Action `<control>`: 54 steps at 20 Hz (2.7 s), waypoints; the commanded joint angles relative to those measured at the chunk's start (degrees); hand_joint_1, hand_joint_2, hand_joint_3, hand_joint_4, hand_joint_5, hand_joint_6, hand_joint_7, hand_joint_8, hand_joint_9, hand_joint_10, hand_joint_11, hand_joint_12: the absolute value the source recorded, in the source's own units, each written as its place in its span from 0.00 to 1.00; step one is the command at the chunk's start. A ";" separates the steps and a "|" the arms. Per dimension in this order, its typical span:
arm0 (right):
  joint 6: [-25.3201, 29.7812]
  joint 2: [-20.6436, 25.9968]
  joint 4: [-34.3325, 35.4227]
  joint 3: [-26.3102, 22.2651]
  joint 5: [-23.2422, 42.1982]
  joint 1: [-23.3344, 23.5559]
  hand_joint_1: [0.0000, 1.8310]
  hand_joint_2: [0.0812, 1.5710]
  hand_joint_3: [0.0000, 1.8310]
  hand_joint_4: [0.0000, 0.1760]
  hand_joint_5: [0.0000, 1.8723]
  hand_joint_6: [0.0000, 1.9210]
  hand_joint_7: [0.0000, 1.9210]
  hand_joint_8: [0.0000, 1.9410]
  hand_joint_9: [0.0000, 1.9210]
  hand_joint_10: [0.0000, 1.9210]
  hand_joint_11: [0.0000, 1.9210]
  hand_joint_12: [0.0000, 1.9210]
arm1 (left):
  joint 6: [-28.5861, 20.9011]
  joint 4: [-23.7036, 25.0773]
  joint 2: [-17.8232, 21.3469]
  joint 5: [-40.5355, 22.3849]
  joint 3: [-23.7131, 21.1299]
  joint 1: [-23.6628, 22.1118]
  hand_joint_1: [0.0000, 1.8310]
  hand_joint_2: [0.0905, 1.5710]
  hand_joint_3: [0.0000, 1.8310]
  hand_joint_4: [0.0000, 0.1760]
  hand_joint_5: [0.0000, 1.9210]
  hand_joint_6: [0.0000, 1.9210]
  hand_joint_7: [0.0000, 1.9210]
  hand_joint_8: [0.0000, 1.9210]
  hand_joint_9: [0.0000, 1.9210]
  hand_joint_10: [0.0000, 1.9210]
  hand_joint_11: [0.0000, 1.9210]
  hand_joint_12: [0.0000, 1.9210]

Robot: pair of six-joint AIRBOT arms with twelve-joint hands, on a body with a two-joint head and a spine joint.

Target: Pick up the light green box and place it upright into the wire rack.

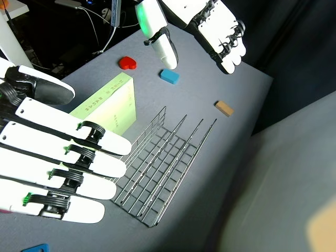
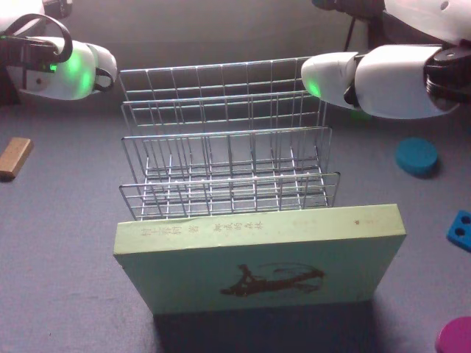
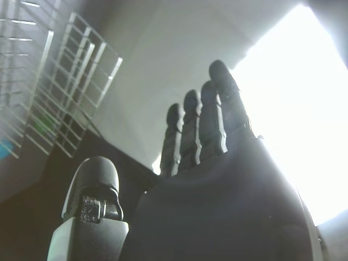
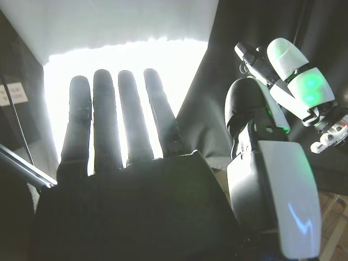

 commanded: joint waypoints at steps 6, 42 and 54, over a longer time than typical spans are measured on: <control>0.00 0.10 -3.90 -0.10 -0.21 0.53 0.00 0.81 0.00 0.00 0.10 0.01 0.08 0.00 0.09 0.03 0.00 0.27 | 1.56 5.62 2.95 -1.08 0.83 -0.53 0.00 0.87 0.01 0.00 0.04 0.00 0.04 0.00 0.00 0.00 0.00 0.16; -20.31 -23.02 39.57 5.35 -11.08 3.03 0.61 0.66 0.00 0.00 0.04 0.00 0.06 0.00 0.09 0.00 0.00 0.17 | 19.57 5.71 11.05 -12.45 1.60 -0.48 0.00 0.87 0.00 0.00 0.04 0.00 0.04 0.00 0.01 0.00 0.00 0.18; -19.44 -24.33 35.40 5.35 -12.78 0.51 0.60 0.65 0.00 0.00 0.04 0.00 0.06 0.00 0.08 0.00 0.00 0.17 | 20.20 5.36 11.05 -12.24 1.49 -0.47 0.00 0.87 0.00 0.00 0.03 0.00 0.03 0.00 0.00 0.00 0.00 0.09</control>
